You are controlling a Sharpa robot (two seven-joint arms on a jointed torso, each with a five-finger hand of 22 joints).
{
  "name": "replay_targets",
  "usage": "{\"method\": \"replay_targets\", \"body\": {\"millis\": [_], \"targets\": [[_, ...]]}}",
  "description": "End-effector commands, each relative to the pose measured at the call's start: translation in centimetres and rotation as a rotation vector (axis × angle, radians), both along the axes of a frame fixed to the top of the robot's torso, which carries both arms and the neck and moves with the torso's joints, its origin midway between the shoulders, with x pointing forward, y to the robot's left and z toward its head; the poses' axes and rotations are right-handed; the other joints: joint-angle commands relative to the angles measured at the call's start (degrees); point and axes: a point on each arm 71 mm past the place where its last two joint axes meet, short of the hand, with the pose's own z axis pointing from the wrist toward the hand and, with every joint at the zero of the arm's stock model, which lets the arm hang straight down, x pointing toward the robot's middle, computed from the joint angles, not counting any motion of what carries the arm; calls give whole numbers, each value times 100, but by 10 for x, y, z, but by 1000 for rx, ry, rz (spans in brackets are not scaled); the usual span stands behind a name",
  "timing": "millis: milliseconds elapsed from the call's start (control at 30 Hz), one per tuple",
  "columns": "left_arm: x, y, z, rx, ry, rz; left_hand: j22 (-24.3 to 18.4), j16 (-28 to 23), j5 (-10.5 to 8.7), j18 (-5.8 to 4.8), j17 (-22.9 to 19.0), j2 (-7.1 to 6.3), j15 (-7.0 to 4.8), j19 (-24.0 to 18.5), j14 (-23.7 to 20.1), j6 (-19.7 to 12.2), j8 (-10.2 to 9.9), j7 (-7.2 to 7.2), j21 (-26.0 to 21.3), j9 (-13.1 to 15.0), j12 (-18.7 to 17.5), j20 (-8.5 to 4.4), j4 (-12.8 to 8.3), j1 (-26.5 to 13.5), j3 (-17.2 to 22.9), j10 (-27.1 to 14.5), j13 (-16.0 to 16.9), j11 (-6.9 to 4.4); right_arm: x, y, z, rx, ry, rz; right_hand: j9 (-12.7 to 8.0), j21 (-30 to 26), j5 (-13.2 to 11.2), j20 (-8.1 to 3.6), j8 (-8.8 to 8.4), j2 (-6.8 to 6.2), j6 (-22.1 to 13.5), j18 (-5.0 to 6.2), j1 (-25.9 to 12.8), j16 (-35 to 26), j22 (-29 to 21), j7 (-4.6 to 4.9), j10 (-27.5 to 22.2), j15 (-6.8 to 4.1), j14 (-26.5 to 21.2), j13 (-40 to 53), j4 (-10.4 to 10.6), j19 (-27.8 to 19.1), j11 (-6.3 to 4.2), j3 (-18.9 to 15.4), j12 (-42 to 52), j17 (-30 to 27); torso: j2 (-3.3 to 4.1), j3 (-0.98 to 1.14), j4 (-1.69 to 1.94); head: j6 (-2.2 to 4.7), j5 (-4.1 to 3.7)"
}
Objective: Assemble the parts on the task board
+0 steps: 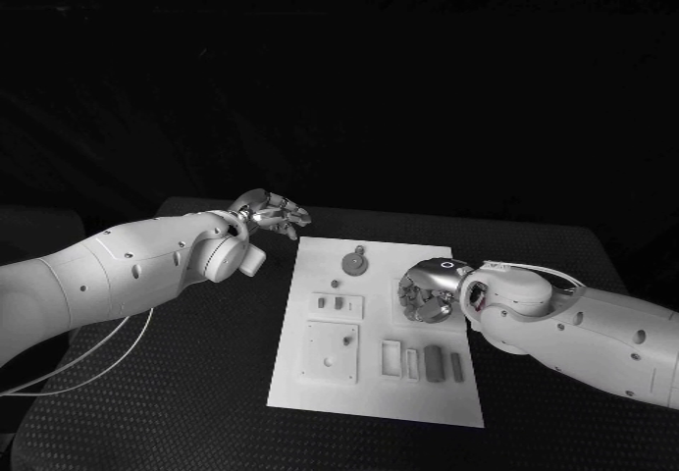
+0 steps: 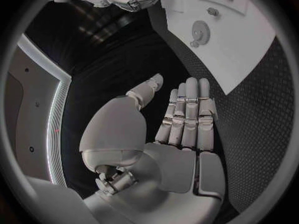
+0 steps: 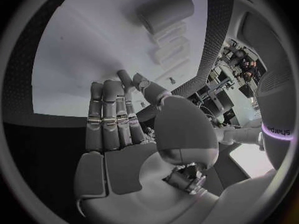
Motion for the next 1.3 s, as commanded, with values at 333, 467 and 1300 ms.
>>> {"method": "replay_targets", "body": {"millis": [333, 467, 1300], "targets": [[0, -2, 2, -8, -4, -16, -1, -34, -7, 30, 9, 9, -4, 56, 50, -29, 37, -3, -23, -11, 35, 2, 24, -10, -7, -31, -7, 2, 0, 1, -4, -2, -38, 1, -19, 60, 28, -41, 43, 304, 142, 9, 245, 35, 115, -26, 134, -62, 64, 19, -29, 77, -35, 265, 38, -23, -1, -3, 0, -28, 6], [0, -2, 2, -8, -4, -16, -1, -34, -7, 30, 10, 10, -5, 57, 50, -30, 37, -3, -24, -11, 36, 2, 25, -10, -7, -32, -8, 2, 1, 0, -3, -6, -64, -7, -26, 111, 27, -61, 62, 340, 215, 10, 281, 69, 123, -43, 211, -94, 136, 38, -34, 156, -66, 414, 56, -22, -2, -2, -1, -29, 6], [1, -1, 2, -8, -6, -14, 0, -38, -6, 30, 18, 18, -6, 62, 54, -33, 39, -2, -29, -14, 40, 1, 27, -5, -7, -36, -11, 2, -7, 2, 13, 67, -100, 0, 33, 273, 27, -177, 150, 317, 386, 10, 284, 189, 124, -114, 419, -203, 340, 148, -45, 380, -172, 537, 122, 5, -3, -1, -3, -32, 11]]}}
